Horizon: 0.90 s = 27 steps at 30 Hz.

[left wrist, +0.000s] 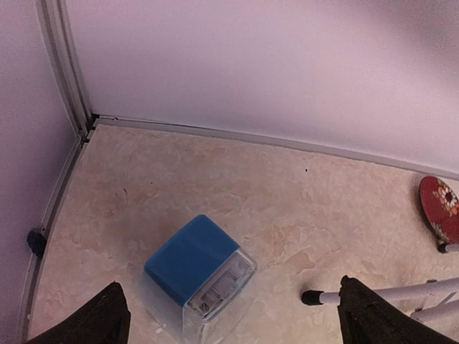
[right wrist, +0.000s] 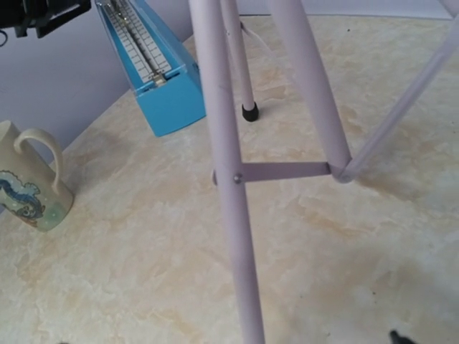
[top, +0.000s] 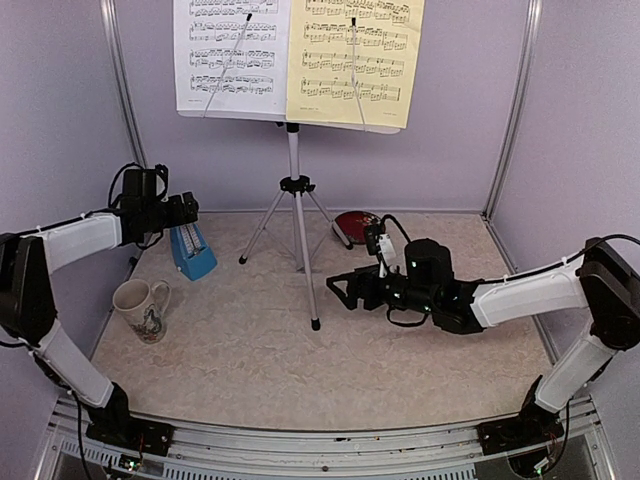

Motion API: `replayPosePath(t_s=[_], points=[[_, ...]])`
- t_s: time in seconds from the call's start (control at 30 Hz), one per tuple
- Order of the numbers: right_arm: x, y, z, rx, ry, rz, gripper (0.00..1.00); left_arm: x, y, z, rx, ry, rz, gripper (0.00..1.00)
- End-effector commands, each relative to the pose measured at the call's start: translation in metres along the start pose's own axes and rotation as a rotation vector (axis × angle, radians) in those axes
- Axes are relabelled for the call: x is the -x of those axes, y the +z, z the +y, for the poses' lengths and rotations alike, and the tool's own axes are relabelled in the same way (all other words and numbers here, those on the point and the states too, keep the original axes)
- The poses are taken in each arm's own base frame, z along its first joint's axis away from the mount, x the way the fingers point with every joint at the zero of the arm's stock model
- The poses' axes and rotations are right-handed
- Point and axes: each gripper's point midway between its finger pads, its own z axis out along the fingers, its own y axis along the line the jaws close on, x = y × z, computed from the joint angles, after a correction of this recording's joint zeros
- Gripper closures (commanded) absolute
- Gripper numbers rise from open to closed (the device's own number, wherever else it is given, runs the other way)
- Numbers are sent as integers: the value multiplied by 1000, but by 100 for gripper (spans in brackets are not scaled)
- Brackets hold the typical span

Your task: Set up the instrument practice props

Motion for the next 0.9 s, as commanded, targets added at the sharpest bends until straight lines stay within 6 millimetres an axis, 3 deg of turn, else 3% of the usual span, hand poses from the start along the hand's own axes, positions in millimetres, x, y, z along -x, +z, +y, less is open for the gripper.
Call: replayPosePath(t_s=[0.0,0.2,0.47,0.6,0.7,0.77,0.87], points=[[2,-7,-4,-18,-11,-6,7,3,10,-12,-90,238,22,2],[3,-7,-2,-3,-14,0,6,3,21,-11,-273,233,66,7],[13,-8,-2,8,-13,-15,6,-4,28,-5,-291,263,101,19],[16,-7,-1,12,-12,-17,6,-8,24,-9,-322,260,100,24],[17,-8,-2,11,-27,-20,6,-6,18,-12,-330,228,84,36],[17,-9,-3,8,-41,-20,6,-1,11,-14,-335,205,61,45],[19,-10,-4,6,-42,-24,6,7,-6,-20,-334,192,18,49]])
